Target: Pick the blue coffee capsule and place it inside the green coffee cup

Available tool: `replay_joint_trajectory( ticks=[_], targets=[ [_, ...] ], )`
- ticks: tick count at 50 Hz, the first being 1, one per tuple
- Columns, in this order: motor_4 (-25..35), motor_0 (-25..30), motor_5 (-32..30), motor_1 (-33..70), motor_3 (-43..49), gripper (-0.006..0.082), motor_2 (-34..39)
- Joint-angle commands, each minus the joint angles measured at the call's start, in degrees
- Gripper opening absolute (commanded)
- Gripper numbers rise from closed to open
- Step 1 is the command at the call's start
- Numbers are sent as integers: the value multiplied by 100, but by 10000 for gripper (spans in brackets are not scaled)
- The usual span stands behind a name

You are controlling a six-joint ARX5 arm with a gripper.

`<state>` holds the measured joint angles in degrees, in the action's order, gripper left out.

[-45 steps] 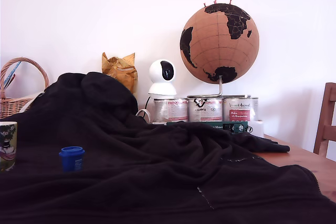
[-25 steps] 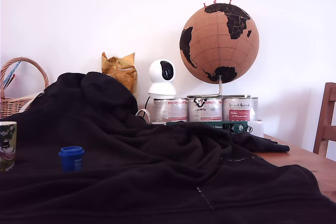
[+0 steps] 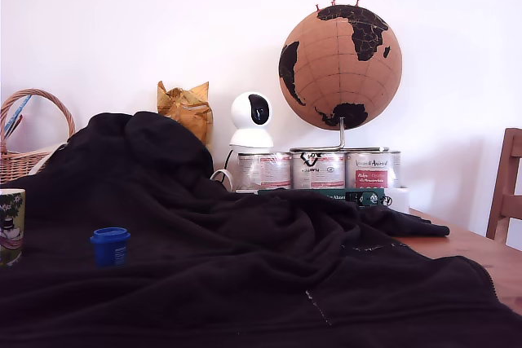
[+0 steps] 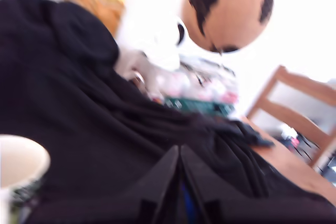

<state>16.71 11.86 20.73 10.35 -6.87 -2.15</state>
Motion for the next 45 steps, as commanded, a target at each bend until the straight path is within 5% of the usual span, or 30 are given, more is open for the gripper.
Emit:
replay_joint_trajectory(
  ticks=[1, 8, 15, 19, 30, 45],
  targets=[
    [-122, 251, 26, 323, -227, -19, 17],
    [-538, 826, -17, 1134, -726, 51, 17],
    [-901, 1272, -334, 2063, -1161, 514, 17],
    [-1130, 1429, -474, 2612, -1460, 639, 17],
    [-1921, 1576, -905, 3930, -2365, 639, 9],
    [-1934, 1576, -1134, 5534, -3248, 639, -302]
  ],
)
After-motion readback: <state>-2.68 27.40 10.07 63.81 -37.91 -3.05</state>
